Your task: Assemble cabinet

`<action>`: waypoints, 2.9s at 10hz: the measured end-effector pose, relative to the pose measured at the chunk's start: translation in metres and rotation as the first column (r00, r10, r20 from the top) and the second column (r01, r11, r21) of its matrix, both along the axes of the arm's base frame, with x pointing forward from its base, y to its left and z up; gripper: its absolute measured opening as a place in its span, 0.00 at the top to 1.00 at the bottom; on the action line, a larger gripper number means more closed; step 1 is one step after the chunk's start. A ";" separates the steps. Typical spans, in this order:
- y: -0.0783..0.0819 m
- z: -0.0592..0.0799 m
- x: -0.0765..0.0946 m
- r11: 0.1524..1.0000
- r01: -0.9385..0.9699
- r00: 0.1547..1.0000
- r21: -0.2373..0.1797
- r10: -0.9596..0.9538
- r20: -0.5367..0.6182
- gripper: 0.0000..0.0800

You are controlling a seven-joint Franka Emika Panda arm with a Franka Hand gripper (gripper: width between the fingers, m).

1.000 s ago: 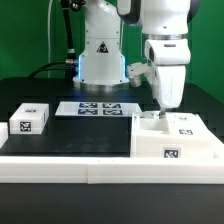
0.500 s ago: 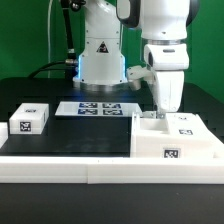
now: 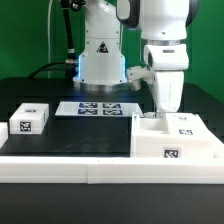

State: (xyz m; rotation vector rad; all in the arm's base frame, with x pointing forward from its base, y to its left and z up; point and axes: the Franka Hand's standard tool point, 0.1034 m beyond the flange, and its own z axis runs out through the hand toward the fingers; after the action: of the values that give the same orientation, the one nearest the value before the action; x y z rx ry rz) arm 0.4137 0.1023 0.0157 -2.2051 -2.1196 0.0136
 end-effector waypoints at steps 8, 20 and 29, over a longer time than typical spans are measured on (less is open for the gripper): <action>-0.029 0.052 0.012 0.996 0.056 0.998 -0.068 -0.056 0.005 0.91; -0.043 0.044 0.025 0.994 0.094 0.995 -0.061 -0.095 -0.009 0.91; -0.040 0.050 0.040 0.993 0.108 0.994 -0.055 -0.108 0.012 0.91</action>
Offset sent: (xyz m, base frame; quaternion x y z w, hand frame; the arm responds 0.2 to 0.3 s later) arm -0.0079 -0.0102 0.0390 0.0010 -0.0335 0.0284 0.9990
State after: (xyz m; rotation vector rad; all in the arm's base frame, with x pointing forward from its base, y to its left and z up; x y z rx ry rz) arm 0.4534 0.0625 0.0652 -2.3525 -2.0250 0.0567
